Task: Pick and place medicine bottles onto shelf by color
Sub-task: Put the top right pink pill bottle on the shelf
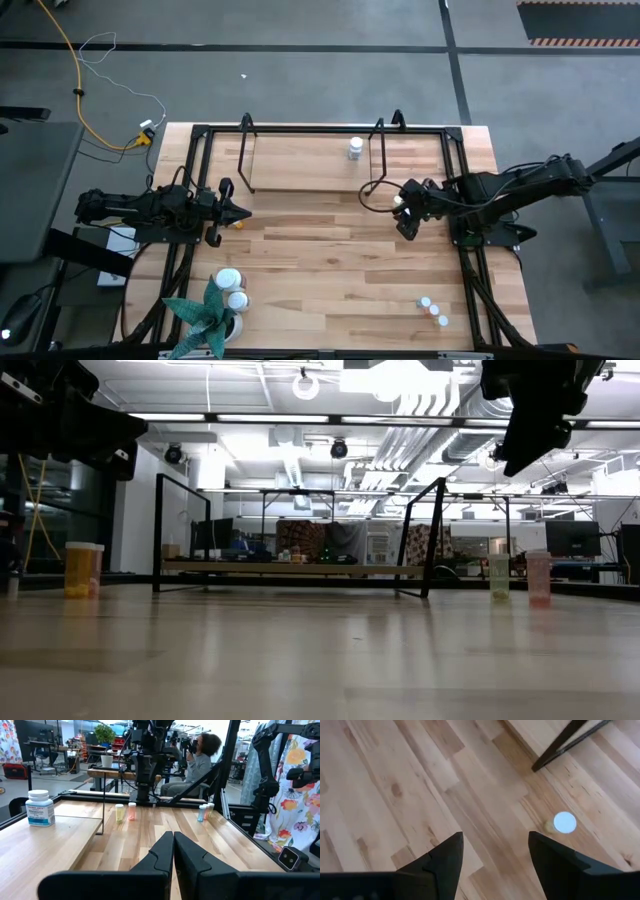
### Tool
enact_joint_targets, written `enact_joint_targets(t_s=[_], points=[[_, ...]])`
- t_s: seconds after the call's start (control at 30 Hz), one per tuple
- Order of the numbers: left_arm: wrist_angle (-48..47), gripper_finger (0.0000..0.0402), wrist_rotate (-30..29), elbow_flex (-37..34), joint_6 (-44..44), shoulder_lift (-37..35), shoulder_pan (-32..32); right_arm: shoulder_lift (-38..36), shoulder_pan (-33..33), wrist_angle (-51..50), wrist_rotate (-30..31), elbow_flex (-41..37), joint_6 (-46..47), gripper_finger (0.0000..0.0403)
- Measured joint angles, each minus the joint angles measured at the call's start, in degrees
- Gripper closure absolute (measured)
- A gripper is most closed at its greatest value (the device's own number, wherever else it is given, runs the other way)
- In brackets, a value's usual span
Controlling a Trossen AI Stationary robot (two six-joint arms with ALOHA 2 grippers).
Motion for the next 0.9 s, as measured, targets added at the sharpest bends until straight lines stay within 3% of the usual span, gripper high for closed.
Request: enact_joint_targets(t_s=[0.2,0.43,0.6,0.9], points=[[0.0,0.0398,0.0,0.0,0.0,0.0,0.0,0.0,0.0,-5.0,-3.0,0.0,1.4,0.0188],[0.0,0.0398,0.0,0.0,0.0,0.0,0.0,2.0,-0.1,-14.0,-0.5,0.0,6.0,0.0188],[0.0,0.0398,0.0,0.0,0.0,0.0,0.0,5.9,-0.5,-14.0,2.9,0.0,6.1,0.0188],[0.0,0.0398,0.0,0.0,0.0,0.0,0.0,12.9,-5.1,-13.9,3.2,0.0,2.1,0.0188]])
